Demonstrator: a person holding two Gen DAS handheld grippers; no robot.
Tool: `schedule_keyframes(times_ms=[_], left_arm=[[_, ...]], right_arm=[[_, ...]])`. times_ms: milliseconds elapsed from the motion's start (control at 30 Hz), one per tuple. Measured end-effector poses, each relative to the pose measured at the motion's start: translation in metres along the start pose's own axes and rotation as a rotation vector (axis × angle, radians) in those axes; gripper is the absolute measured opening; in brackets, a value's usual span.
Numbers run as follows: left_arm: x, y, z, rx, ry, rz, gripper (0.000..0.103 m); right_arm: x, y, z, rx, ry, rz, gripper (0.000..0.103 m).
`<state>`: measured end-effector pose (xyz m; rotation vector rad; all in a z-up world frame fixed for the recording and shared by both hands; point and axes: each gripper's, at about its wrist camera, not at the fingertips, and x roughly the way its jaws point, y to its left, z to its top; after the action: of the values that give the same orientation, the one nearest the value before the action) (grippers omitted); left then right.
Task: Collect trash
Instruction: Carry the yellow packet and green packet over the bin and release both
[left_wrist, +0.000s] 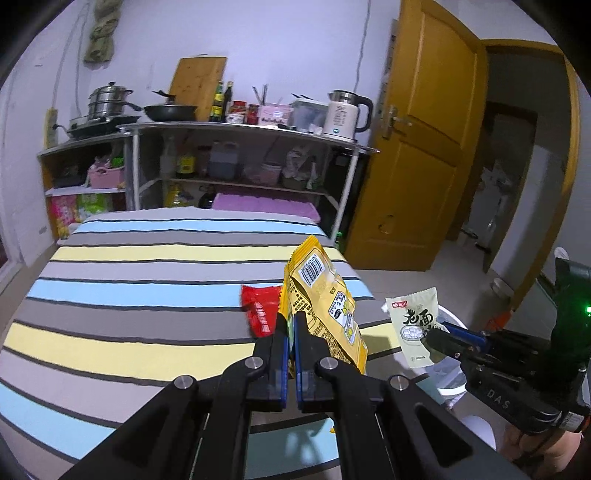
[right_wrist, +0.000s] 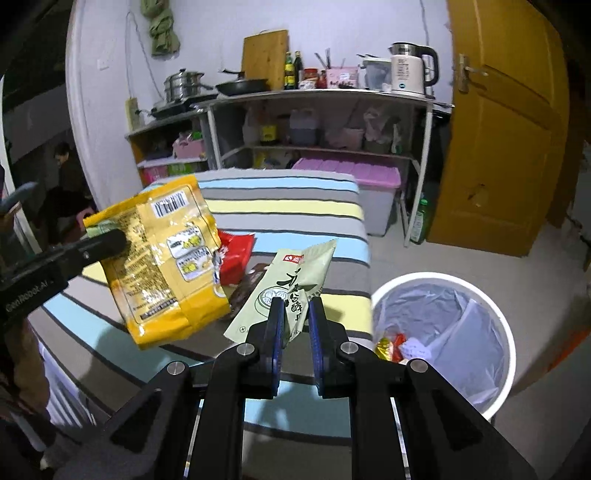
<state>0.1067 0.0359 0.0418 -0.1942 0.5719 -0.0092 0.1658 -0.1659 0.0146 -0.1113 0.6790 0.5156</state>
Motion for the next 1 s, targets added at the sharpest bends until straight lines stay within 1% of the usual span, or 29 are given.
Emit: schedule_keyframes(times_ms=[233, 500, 700, 1000], left_arm=[[0.019, -0.032, 0.008, 0.043, 0.021, -0.052, 0.002], [0.047, -0.073, 0.012, 0.088, 0.049, -0.110, 0.002], [0.067, -0.099, 0.013, 0.117, 0.069, -0.145, 0.002], [0.099, -0.129, 0.011, 0.148, 0.115, -0.191, 0.002]], right_arm=[[-0.014, -0.035, -0.005, 0.065, -0.022, -0.031, 0.014], [-0.021, -0.077, -0.017, 0.143, -0.022, -0.084, 0.014], [-0.021, -0.105, -0.027, 0.190, -0.009, -0.110, 0.014], [-0.012, -0.134, -0.033, 0.245, 0.011, -0.135, 0.014]])
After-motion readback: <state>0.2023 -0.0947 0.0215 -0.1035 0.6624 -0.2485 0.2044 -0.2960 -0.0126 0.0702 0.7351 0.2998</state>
